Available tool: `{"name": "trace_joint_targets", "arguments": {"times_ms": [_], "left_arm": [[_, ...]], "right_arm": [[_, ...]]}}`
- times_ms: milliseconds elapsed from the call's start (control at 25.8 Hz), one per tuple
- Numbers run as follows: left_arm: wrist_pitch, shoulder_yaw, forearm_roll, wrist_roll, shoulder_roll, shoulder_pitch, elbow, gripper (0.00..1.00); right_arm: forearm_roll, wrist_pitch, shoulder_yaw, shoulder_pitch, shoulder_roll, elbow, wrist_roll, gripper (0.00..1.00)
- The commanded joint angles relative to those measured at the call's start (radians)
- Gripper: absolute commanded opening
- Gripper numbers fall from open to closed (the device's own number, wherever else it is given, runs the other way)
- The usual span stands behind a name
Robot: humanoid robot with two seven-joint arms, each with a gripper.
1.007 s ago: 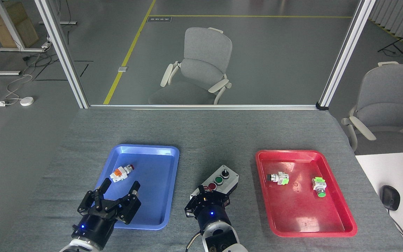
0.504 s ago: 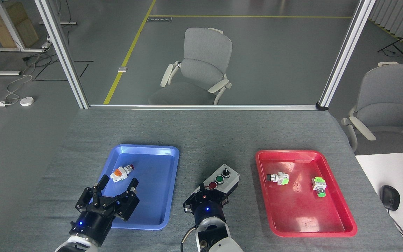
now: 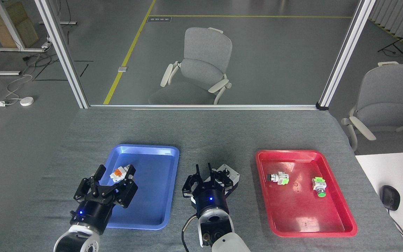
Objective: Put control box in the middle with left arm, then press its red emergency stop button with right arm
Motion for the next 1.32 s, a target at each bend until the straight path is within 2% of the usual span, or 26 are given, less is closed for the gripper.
{"name": "trace_joint_targets", "arguments": {"times_ms": [0,155,310,387,581,697,775,930,1007,1123,1278], "left_arm": [[0.01,-0.009,-0.011,0.0,0.005,-0.015,0.0,0.98],[0.01,-0.011,-0.117,-0.001,0.014,-0.021,0.007,0.97],[0.004,-0.011,-0.177,0.0,0.019,-0.013,0.03,0.98],[0.002,-0.011,-0.18,0.0,0.022,-0.008,0.043,0.98],[0.002,-0.013,-0.198,0.0,0.025,0.025,0.054,0.98],[0.001,-0.013,-0.215,0.002,0.023,0.036,0.051,0.98],[-0.001,-0.013,-0.214,0.004,0.02,0.041,0.049,0.98],[0.001,-0.011,-0.211,0.004,0.008,0.035,0.051,0.98],[0.005,-0.009,-0.209,0.004,0.007,0.03,0.051,0.98],[0.013,-0.008,-0.201,0.004,0.005,0.025,0.053,0.98],[0.036,-0.011,-0.197,0.004,-0.029,0.025,0.053,0.98]], "right_arm": [[-0.001,-0.011,-0.045,0.016,-0.007,-0.092,-0.041,0.92],[-0.002,-0.027,-0.121,0.03,-0.04,-0.172,-0.041,0.95],[-0.021,-0.131,-0.224,0.05,-0.094,-0.241,-0.041,0.97],[-0.057,-0.182,-0.272,0.065,-0.119,-0.246,-0.041,0.98],[-0.166,-0.292,-0.345,0.086,-0.221,-0.256,-0.042,0.98],[-0.251,-0.361,-0.404,0.103,-0.277,-0.256,-0.049,0.98],[-0.312,-0.421,-0.444,0.128,-0.307,-0.256,-0.07,0.98],[-0.39,-0.521,-0.51,0.191,-0.373,-0.256,-0.145,0.98],[-0.416,-0.557,-0.554,0.223,-0.383,-0.256,-0.174,0.98],[-0.421,-0.585,-0.608,0.254,-0.384,-0.256,-0.19,0.98],[-0.421,-0.582,-0.603,0.26,-0.395,-0.256,-0.213,0.98]]}}
